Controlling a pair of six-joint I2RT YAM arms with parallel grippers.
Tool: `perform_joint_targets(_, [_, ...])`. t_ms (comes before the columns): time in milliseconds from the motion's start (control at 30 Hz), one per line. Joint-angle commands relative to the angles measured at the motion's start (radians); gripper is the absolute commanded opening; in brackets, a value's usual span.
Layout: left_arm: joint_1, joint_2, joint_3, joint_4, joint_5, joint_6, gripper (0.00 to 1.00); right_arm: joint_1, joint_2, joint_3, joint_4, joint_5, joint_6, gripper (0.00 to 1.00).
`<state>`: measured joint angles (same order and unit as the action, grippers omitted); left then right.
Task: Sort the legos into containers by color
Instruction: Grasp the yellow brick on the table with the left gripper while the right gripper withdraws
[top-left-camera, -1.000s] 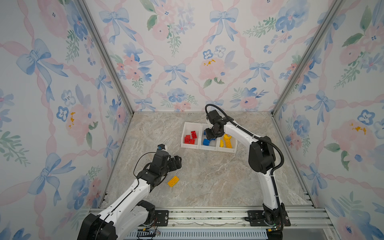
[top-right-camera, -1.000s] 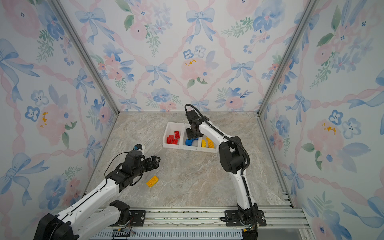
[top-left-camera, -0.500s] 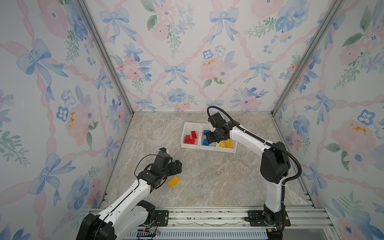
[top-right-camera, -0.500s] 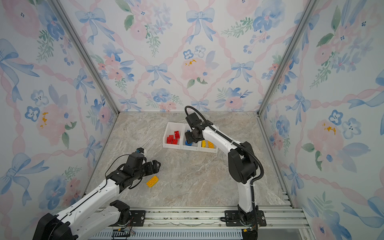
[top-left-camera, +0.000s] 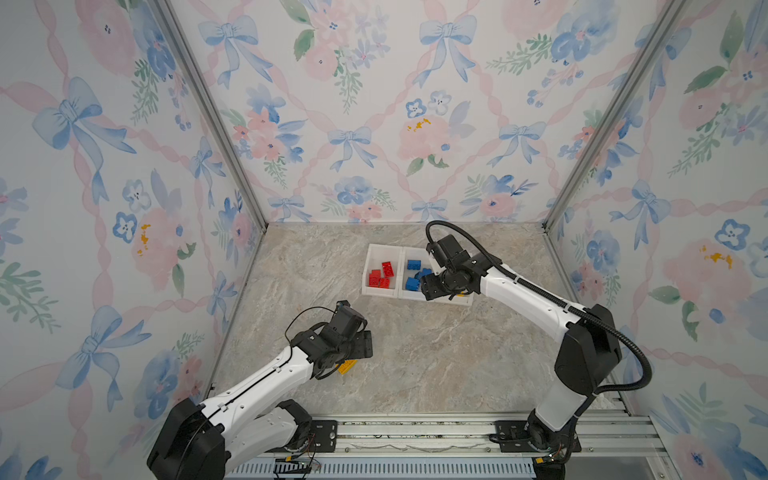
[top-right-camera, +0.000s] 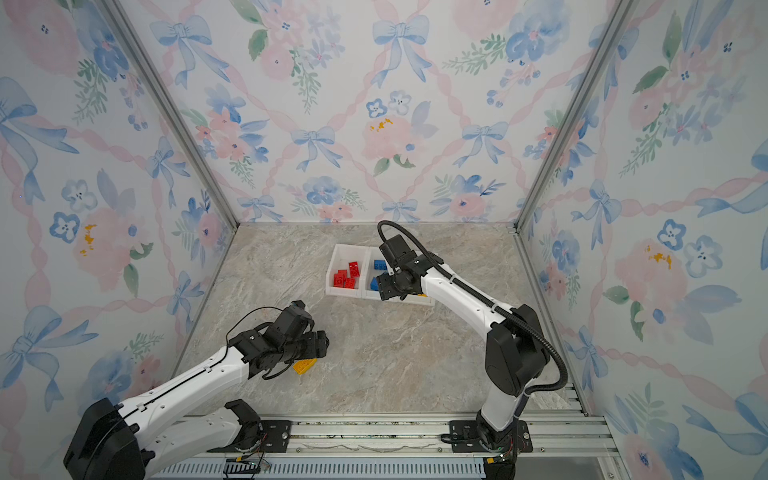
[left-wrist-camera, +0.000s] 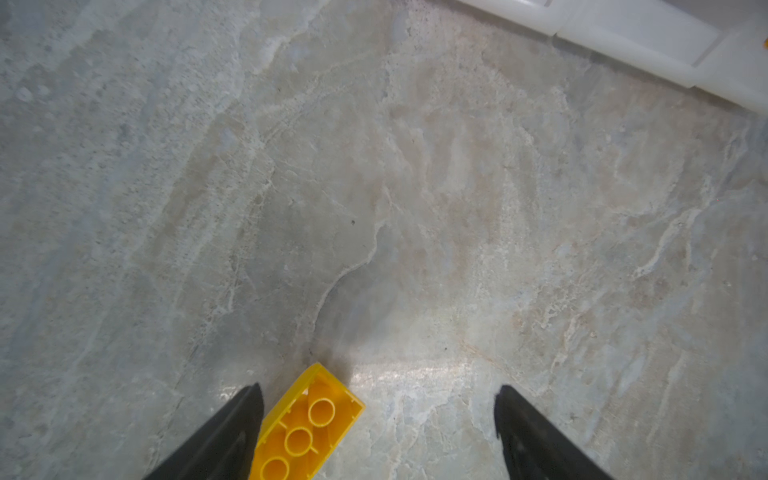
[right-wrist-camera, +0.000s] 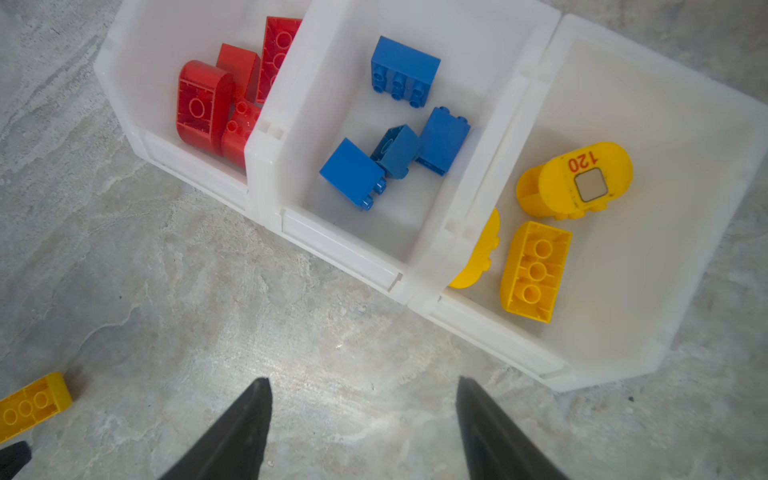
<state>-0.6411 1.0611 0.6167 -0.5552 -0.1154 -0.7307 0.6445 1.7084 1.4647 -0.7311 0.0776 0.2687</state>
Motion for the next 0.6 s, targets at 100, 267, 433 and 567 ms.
perform_joint_targets(100, [-0.006, 0.072, 0.024, -0.133, 0.0, -0.007, 0.89, 0.011, -0.138, -0.091, -0.062, 0.018, 0.027, 0.76])
perform_joint_targets(267, [-0.006, 0.146, 0.04, -0.137, 0.003, 0.009, 0.93, 0.012, -0.221, -0.153, -0.08, 0.018, 0.054, 0.78])
perform_joint_targets(433, [-0.009, 0.213, 0.058, -0.135, 0.009, 0.05, 0.95, 0.015, -0.297, -0.228, -0.082, 0.026, 0.087, 0.8])
perform_joint_targets(567, [-0.012, 0.241, 0.058, -0.135, 0.032, 0.072, 0.91, 0.014, -0.336, -0.267, -0.082, 0.041, 0.104, 0.8])
